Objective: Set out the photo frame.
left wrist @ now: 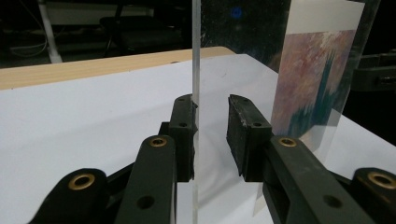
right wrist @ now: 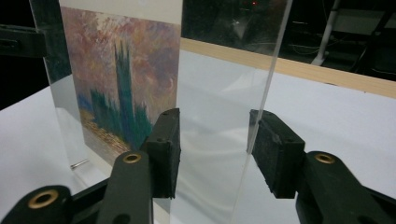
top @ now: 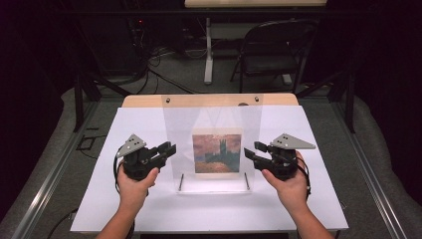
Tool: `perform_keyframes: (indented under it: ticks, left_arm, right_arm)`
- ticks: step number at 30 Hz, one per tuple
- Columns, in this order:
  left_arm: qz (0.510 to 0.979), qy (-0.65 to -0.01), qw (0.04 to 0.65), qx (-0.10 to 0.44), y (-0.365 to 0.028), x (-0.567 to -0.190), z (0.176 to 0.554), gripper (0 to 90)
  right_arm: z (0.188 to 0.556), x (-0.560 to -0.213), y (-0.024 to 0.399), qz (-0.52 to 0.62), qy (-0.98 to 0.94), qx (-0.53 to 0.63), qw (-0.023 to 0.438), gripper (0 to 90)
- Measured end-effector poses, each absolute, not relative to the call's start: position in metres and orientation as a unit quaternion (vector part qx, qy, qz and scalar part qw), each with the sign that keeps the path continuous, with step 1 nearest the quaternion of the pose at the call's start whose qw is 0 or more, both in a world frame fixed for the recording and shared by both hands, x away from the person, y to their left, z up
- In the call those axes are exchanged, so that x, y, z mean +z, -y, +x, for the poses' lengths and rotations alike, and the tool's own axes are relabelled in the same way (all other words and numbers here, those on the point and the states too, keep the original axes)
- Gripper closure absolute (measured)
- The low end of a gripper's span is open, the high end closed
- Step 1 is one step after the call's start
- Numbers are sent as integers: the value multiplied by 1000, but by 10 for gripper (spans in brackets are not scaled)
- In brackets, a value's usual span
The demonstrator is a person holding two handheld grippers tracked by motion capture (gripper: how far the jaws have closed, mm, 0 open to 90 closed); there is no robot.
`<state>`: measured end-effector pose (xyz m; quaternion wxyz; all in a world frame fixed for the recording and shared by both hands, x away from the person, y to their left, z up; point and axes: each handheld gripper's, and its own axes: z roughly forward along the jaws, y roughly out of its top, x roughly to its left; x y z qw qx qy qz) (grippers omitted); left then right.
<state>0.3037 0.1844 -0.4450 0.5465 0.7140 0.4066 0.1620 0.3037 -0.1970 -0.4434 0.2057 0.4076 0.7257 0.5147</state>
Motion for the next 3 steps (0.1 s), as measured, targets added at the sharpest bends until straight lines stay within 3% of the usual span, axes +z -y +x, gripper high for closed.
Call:
perform_keyframes:
  ticks: [3]
  left_arm:
    - [715, -395, 556, 156, -187, -448, 295, 716]
  right_arm:
    - [296, -445, 201, 400, -725, 524, 199, 573]
